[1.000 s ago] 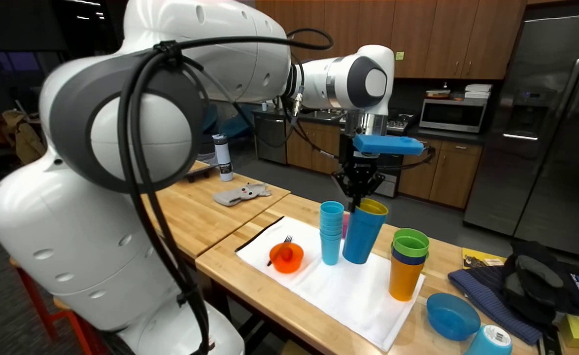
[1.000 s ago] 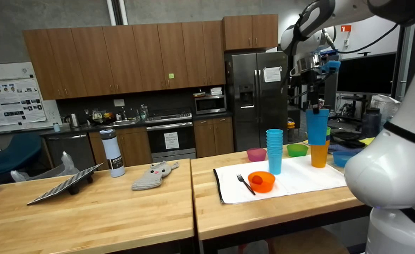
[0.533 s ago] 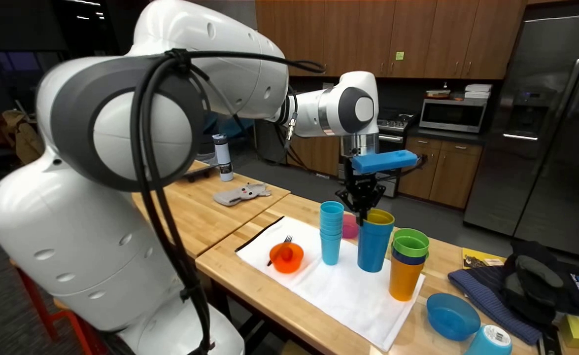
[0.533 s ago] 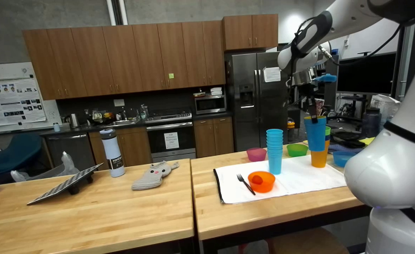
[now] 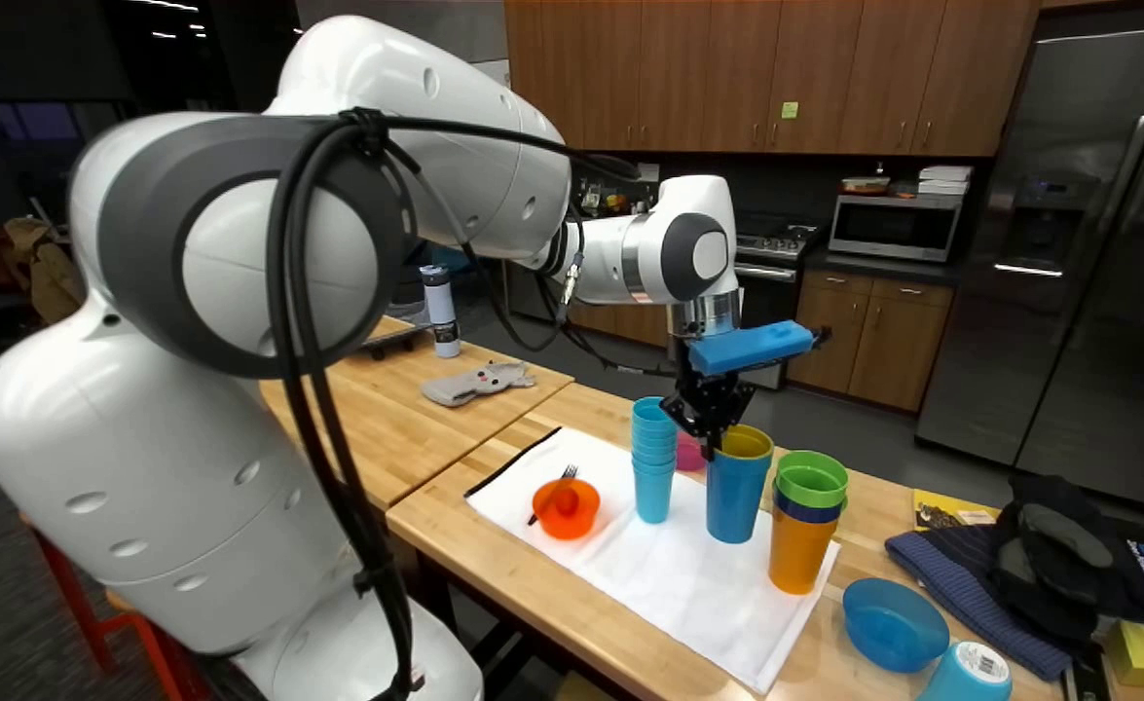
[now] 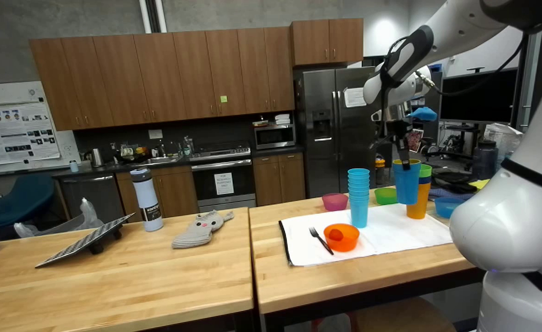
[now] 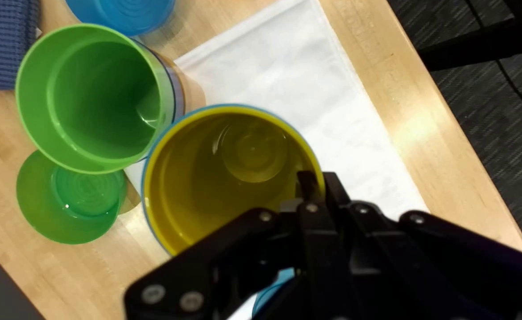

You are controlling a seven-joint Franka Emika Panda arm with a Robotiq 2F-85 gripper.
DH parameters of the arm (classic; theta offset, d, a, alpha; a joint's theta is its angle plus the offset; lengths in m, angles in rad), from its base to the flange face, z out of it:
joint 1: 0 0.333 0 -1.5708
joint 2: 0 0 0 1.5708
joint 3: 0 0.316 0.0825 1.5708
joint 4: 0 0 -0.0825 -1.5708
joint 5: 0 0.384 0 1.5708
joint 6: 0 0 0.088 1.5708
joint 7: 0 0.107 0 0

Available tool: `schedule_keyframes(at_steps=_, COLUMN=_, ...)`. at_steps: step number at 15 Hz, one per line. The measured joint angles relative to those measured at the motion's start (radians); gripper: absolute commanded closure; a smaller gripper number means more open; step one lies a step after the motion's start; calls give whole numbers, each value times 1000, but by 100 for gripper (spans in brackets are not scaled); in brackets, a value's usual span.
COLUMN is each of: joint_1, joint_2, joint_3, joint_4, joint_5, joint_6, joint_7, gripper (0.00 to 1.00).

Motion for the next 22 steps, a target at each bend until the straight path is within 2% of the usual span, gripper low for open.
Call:
schedule_keyframes(at_steps=12, joint_1=5, joint_2=28, joint_3=1, joint_4=-56, joint_5=6, joint_6=184, joint_7=10, gripper=98)
schedule_keyframes(at_steps=22, joint_1=17, joint_2=101, joint_3=13, joint_4=-62, joint_5=11, joint_6=242, joint_7=12, gripper=98)
